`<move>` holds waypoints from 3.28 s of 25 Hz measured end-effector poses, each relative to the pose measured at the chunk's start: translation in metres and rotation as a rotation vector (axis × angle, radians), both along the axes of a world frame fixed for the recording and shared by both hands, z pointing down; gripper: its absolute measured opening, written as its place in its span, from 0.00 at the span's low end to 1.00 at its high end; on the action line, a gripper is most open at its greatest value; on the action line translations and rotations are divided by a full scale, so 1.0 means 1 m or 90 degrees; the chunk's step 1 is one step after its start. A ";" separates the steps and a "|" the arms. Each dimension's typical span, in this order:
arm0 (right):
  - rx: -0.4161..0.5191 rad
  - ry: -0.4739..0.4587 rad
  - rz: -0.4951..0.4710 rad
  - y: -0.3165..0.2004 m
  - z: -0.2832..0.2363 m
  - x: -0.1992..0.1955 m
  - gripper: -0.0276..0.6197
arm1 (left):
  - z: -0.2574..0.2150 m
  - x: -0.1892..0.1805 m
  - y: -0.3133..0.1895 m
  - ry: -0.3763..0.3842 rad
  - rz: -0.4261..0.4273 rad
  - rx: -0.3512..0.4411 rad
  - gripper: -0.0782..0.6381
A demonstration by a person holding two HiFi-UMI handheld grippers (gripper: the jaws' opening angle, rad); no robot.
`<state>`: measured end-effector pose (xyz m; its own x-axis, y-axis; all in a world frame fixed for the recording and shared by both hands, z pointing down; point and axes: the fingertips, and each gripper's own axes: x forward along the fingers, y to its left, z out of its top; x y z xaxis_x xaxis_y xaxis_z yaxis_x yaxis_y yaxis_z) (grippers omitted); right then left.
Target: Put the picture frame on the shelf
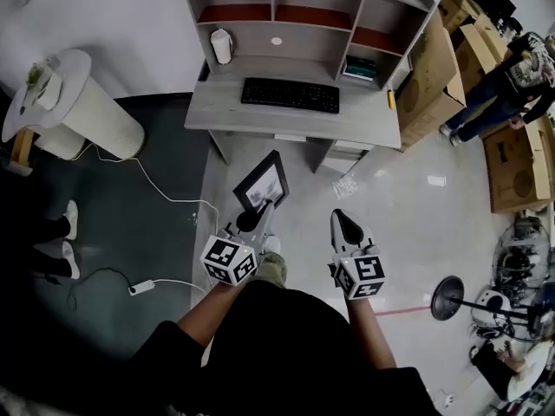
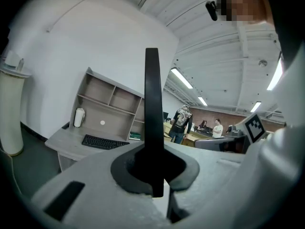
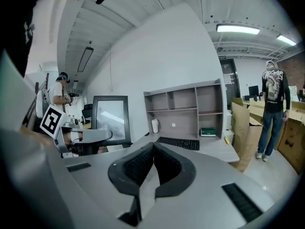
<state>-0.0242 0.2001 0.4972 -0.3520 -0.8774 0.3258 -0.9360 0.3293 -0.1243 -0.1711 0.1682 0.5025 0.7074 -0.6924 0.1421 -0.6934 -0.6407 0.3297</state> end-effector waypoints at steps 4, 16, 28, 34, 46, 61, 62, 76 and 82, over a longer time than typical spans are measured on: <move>0.002 0.009 0.015 -0.059 -0.009 -0.005 0.06 | 0.000 -0.007 -0.053 0.011 0.012 -0.012 0.14; -0.005 0.016 0.039 -0.140 -0.007 -0.031 0.06 | 0.006 -0.026 -0.123 0.023 0.062 -0.018 0.14; 0.009 -0.015 0.030 -0.205 0.000 -0.013 0.06 | 0.011 -0.017 -0.195 0.005 0.049 -0.012 0.14; 0.046 0.004 0.021 -0.283 -0.008 0.025 0.06 | 0.004 0.034 -0.270 -0.021 0.056 0.000 0.14; 0.057 -0.038 0.035 -0.423 -0.022 0.118 0.06 | -0.014 0.158 -0.432 -0.083 0.124 0.020 0.14; 0.067 -0.054 0.008 -0.522 -0.025 0.181 0.06 | -0.030 0.218 -0.571 -0.134 0.129 0.048 0.14; 0.066 -0.056 0.009 -0.525 -0.023 0.181 0.06 | -0.031 0.220 -0.578 -0.140 0.132 0.052 0.14; 0.074 -0.043 0.018 -0.553 -0.024 0.214 0.06 | -0.028 0.270 -0.648 -0.138 0.190 0.019 0.14; 0.064 -0.030 0.007 -0.561 -0.022 0.217 0.06 | -0.018 0.281 -0.669 -0.114 0.192 -0.017 0.14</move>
<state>0.1925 -0.3613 0.4754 -0.3545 -0.9090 0.2192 -0.9337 0.3316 -0.1348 0.1102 -0.5004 0.4844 0.8419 -0.4498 0.2980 -0.5221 -0.8185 0.2398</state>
